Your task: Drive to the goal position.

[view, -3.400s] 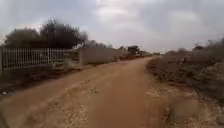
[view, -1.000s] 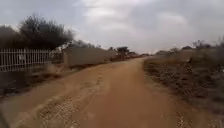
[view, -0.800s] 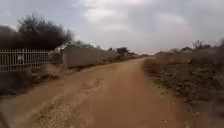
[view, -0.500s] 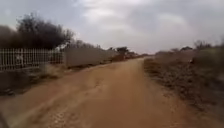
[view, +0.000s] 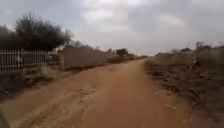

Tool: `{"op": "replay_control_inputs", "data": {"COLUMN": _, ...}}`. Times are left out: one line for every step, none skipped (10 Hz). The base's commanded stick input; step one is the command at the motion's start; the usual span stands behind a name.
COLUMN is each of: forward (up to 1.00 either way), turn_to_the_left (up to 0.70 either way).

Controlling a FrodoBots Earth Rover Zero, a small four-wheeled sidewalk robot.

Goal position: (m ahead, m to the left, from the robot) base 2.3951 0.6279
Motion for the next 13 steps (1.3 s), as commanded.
{"op": "replay_control_inputs", "data": {"forward": 0.5, "turn_to_the_left": 0.0}}
{"op": "replay_control_inputs", "data": {"forward": 0.5, "turn_to_the_left": 0.0}}
{"op": "replay_control_inputs", "data": {"forward": 0.5, "turn_to_the_left": 0.0}}
{"op": "replay_control_inputs", "data": {"forward": 0.5, "turn_to_the_left": 0.0}}
{"op": "replay_control_inputs", "data": {"forward": 0.5, "turn_to_the_left": 0.0}}
{"op": "replay_control_inputs", "data": {"forward": 0.5, "turn_to_the_left": 0.0}}
{"op": "replay_control_inputs", "data": {"forward": 0.5, "turn_to_the_left": 0.0}}
{"op": "replay_control_inputs", "data": {"forward": 0.5, "turn_to_the_left": 0.0}}
{"op": "replay_control_inputs", "data": {"forward": 0.5, "turn_to_the_left": 0.0}}
{"op": "replay_control_inputs", "data": {"forward": 0.5, "turn_to_the_left": 0.0}}
{"op": "replay_control_inputs", "data": {"forward": 0.5, "turn_to_the_left": 0.0}}
{"op": "replay_control_inputs", "data": {"forward": 0.5, "turn_to_the_left": 0.0}}
{"op": "replay_control_inputs", "data": {"forward": 0.5, "turn_to_the_left": 0.0}}
